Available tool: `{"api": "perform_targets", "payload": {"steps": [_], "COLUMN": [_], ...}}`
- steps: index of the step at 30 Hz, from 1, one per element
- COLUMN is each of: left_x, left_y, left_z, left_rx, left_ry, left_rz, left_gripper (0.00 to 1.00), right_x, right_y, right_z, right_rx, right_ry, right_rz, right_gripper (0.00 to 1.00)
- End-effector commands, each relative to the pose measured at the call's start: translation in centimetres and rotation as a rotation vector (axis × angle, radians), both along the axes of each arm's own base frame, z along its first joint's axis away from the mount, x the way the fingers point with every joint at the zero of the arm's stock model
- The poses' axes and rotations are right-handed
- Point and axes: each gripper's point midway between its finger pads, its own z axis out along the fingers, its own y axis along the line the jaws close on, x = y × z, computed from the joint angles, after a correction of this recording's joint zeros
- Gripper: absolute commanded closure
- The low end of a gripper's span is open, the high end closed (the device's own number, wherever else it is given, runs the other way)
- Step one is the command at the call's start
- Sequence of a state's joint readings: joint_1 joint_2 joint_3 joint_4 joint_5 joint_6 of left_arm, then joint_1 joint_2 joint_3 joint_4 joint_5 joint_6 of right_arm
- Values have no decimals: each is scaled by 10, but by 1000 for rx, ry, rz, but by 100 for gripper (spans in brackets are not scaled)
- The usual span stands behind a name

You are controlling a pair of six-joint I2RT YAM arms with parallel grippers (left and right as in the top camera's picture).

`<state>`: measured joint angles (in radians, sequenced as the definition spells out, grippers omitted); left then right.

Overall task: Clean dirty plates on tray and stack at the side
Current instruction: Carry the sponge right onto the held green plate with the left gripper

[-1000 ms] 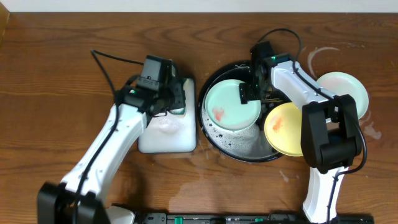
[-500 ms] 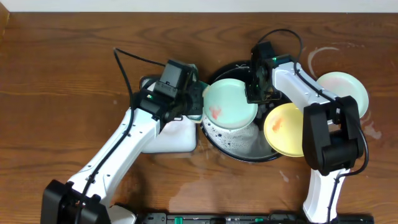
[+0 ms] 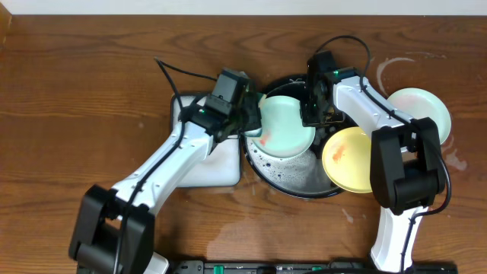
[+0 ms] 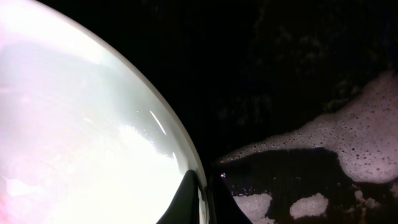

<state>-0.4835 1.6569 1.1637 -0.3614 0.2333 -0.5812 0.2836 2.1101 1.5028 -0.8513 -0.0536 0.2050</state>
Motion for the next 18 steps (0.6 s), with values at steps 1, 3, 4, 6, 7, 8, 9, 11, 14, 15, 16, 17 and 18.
{"api": "perform_targets", "payload": {"steps": [1,3,4,6,7,8,9,11,14,15,16,17,18], "left_x": [12,15,16,16,16,16,15,13,17,20,22,24,25], "left_y": [-16,-27,-34,-53,-57,-63,-68,-75,-69,-61,-54,-48,-45], "left_z": [15,14,13,2,-4,-12,-19,-31,-46,-49,-51,-53,-53], "left_rx": [-88,-101,-108,-116,-115,-113,-112,-107,-50,-12,22,52,74], "left_ry": [-27,-48,-58,-66,-60,-52,-41,-26,-33,-46,-56,-67,-78], "left_rz": [69,50,39,9,14,26,31,22,55,84,110,131,131], "left_gripper": [93,93,92,93,92,93,93,93,93,93,92,92,93], "right_x": [-10,-10,-10,-11,-12,-12,-12,-12,-12,-12,-11,-11,-11], "right_y": [-8,-8,-9,-10,-10,-10,-10,-11,-12,-13,-14,-15,-15], "right_z": [-18,-18,-18,-18,-18,-18,-18,-18,-18,-18,-18,-18,-18], "right_rx": [-31,-29,-29,-31,-32,-33,-33,-33,-33,-33,-32,-32,-31], "right_ry": [50,51,51,57,59,61,62,62,62,62,63,64,63], "right_rz": [-46,-59,-60,-62,-62,-62,-62,-62,-67,-74,-83,-89,-93], "right_gripper": [99,99,99,99,99,99,99,99,99,99,99,99,99]}}
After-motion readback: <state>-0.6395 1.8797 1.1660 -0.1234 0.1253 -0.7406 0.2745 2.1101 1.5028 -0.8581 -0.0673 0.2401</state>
